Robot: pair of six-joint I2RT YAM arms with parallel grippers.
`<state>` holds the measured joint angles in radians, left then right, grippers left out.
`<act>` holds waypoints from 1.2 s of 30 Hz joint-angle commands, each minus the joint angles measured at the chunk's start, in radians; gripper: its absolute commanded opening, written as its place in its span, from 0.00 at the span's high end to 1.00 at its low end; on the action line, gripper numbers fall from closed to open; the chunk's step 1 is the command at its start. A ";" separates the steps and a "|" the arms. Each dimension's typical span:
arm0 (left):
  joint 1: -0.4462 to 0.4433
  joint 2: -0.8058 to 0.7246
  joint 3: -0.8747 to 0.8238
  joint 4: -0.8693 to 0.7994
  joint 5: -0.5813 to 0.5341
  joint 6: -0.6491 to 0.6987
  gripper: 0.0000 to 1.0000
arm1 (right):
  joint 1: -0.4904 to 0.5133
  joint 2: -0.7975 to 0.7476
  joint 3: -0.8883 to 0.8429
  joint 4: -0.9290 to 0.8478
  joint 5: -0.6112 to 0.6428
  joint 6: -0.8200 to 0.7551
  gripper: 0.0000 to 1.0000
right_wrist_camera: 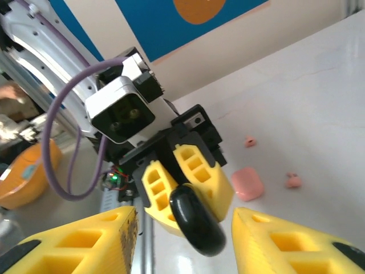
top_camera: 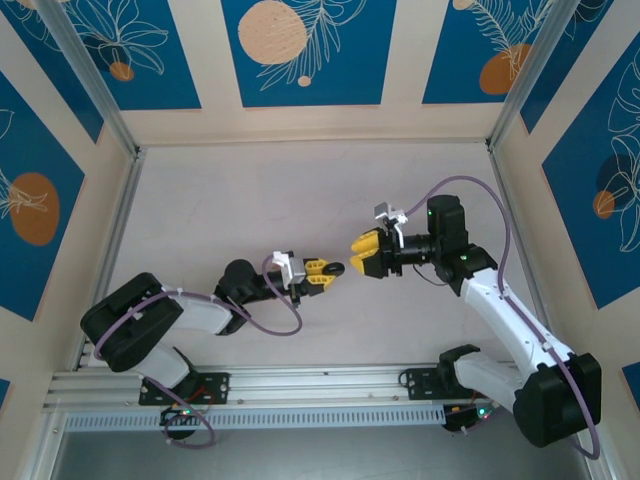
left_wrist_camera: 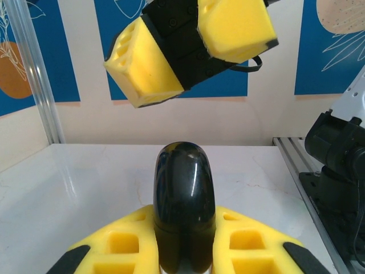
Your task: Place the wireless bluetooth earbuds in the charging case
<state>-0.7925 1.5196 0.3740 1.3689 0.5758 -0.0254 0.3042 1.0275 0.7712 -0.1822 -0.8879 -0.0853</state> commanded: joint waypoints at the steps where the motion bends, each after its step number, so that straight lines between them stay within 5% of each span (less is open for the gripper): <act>1: -0.010 -0.012 0.019 0.038 0.042 -0.010 0.83 | -0.007 -0.040 0.021 -0.082 0.073 -0.208 0.51; 7: -0.010 -0.014 0.023 0.038 0.059 -0.015 0.83 | 0.014 -0.067 -0.045 -0.074 0.050 -0.535 0.50; 12: -0.009 -0.006 0.036 0.038 0.070 -0.012 0.83 | 0.009 -0.013 -0.038 -0.081 0.048 -0.637 0.47; 36: -0.009 0.000 0.044 0.038 0.067 -0.008 0.83 | 0.089 0.221 0.094 -0.175 -0.075 -0.694 0.60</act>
<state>-0.7925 1.5204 0.4042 1.3689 0.6201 -0.0284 0.3851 1.2396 0.8303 -0.3359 -0.9245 -0.7601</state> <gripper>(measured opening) 0.179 0.403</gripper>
